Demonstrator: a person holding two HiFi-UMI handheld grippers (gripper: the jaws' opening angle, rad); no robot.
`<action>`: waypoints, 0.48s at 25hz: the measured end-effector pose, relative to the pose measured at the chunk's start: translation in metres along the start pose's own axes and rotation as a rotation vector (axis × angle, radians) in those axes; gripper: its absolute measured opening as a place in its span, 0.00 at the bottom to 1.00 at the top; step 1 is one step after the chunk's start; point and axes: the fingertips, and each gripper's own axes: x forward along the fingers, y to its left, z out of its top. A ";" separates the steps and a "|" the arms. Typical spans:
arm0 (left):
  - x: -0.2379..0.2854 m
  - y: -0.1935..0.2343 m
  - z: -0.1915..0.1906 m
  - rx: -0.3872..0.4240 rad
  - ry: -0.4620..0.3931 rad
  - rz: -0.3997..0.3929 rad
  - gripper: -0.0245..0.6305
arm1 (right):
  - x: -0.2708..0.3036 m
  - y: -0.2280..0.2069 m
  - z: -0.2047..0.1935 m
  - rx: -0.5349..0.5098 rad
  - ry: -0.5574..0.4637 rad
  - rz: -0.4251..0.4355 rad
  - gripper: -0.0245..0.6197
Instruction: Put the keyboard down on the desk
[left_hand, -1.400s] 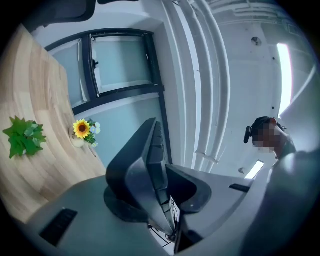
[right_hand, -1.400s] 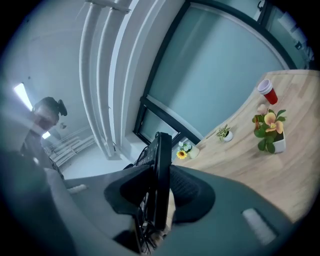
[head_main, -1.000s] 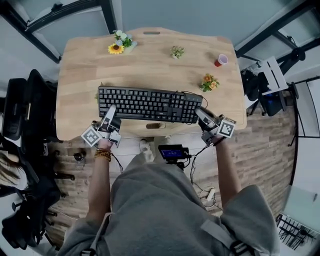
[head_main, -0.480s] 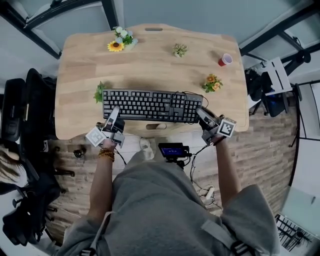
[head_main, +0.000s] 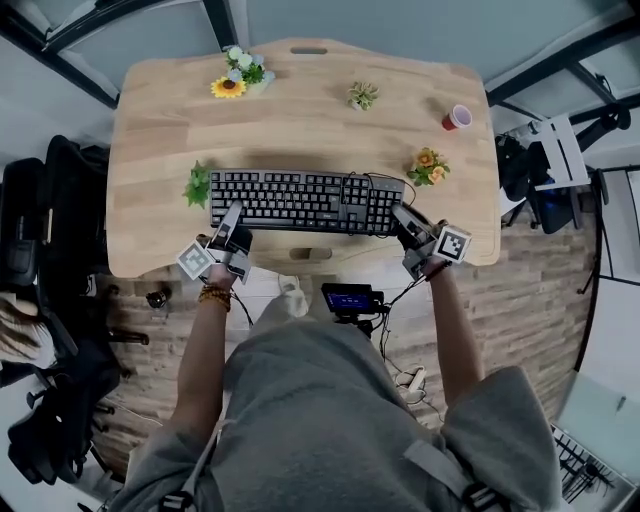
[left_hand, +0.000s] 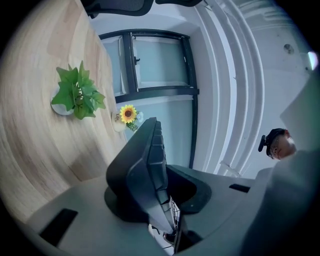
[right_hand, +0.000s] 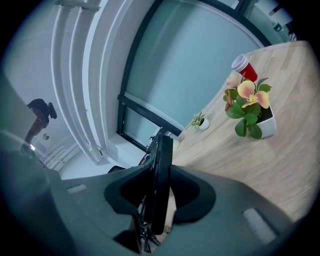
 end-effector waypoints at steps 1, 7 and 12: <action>0.003 0.004 0.000 -0.010 -0.003 0.005 0.19 | 0.002 -0.005 0.002 0.003 0.001 -0.002 0.24; 0.019 0.022 0.002 -0.046 -0.015 0.028 0.19 | 0.015 -0.022 0.017 -0.006 0.015 0.004 0.24; 0.033 0.038 0.009 -0.040 -0.021 0.059 0.19 | 0.029 -0.041 0.026 0.020 0.019 -0.010 0.23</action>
